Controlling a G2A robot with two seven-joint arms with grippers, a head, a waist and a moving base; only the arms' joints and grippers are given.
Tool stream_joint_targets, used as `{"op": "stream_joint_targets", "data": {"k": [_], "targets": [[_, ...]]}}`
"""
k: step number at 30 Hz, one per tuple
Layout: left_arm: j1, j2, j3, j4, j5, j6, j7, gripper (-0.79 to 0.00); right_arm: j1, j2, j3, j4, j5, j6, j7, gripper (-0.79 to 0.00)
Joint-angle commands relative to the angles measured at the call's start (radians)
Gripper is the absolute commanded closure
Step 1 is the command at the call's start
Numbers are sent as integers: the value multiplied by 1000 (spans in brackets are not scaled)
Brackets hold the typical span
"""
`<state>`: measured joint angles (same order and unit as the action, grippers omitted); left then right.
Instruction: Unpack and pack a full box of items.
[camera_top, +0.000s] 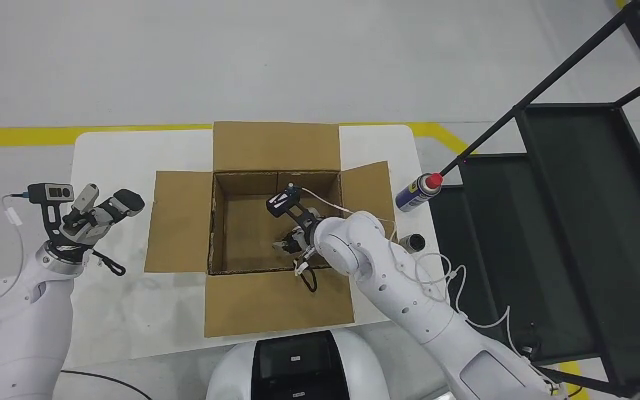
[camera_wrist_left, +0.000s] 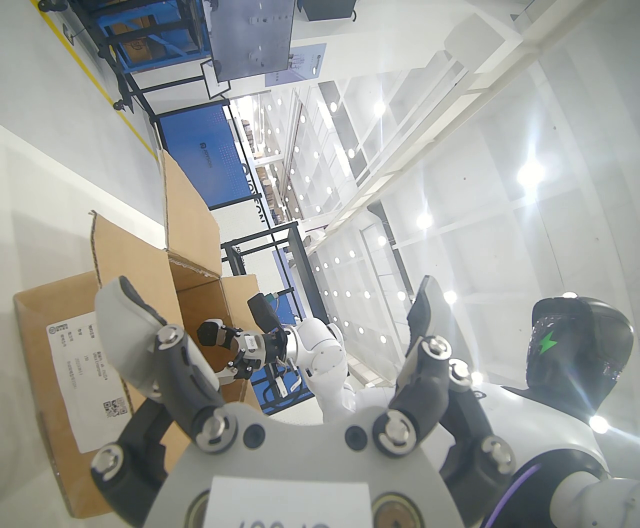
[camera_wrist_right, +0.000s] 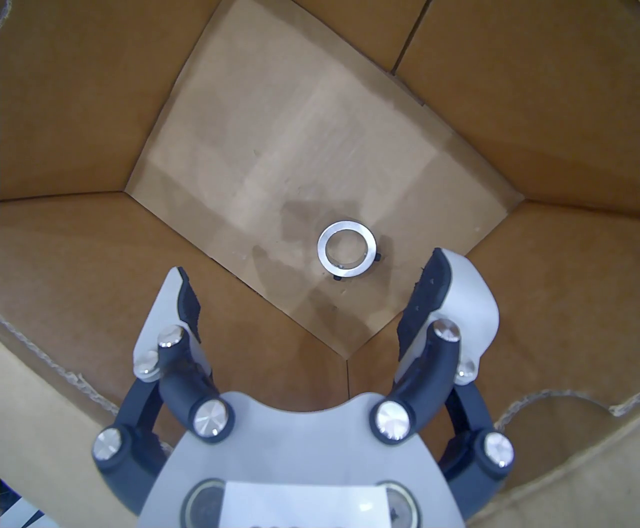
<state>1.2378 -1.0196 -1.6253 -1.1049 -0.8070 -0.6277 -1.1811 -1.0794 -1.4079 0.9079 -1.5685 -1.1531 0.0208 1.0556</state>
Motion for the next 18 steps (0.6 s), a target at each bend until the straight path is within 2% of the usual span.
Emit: {"op": "stream_joint_targets", "data": {"k": [1,12,18], "targets": [[0,0,0,0,0,0,0,-785,0,0,0,0,0,0,0,-785],[0,0,0,0,0,0,0,-785,-2,0,1,3,0,0,-5,-785],[0,0,0,0,0,0,0,-785,21,1,3,74,-16,-26,25,-785]]}}
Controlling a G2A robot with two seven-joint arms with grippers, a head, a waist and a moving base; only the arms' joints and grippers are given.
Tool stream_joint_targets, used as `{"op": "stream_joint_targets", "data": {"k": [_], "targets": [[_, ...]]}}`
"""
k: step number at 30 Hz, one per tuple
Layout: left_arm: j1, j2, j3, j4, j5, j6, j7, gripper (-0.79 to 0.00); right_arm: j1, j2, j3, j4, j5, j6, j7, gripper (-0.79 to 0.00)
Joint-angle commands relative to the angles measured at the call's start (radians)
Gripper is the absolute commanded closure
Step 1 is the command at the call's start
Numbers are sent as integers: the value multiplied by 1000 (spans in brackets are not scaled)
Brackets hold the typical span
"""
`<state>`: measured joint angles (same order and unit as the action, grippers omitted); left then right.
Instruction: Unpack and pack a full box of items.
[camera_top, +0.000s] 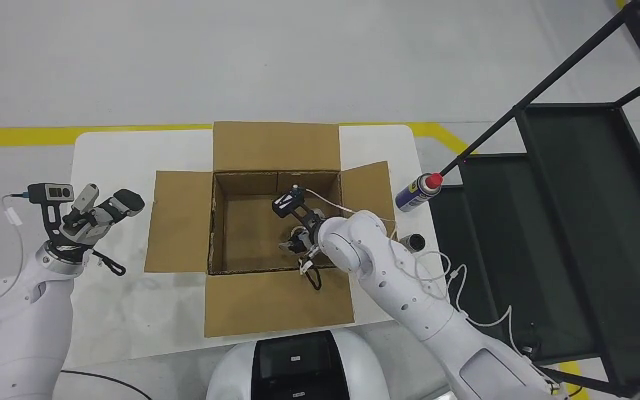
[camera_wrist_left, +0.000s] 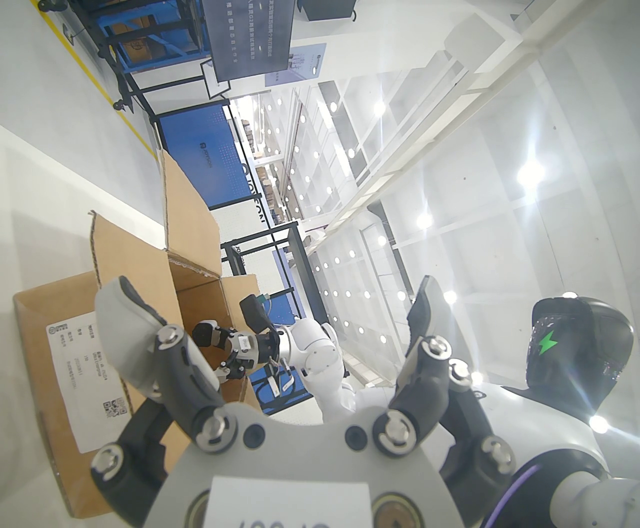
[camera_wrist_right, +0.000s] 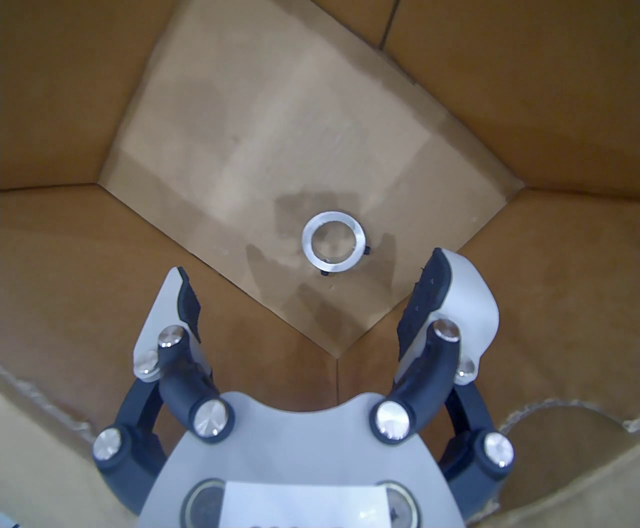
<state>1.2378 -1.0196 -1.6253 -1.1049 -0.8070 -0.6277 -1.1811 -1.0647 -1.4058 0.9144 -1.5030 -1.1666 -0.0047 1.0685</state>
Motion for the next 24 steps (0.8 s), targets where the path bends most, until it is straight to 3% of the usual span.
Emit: {"op": "stream_joint_targets", "data": {"k": [1,5,6,7,8,11,24], "targets": [[0,0,0,0,0,0,0,-785,14,-2,-6,21,-8,2,21,-785],[0,0,0,0,0,0,0,-785,45,-8,-18,69,-17,11,28,-785],[0,0,0,0,0,0,0,-785,52,-11,-20,83,-12,14,28,-653],[0,0,0,0,0,0,0,-785,61,-13,-23,96,-7,14,29,-456],[0,0,0,0,0,0,0,-785,69,-15,-27,111,0,14,31,-363],[0,0,0,0,0,0,0,-785,90,-23,-36,147,21,11,31,-209],[0,0,0,0,0,0,0,-785,138,-42,-54,265,60,28,18,-240]]}}
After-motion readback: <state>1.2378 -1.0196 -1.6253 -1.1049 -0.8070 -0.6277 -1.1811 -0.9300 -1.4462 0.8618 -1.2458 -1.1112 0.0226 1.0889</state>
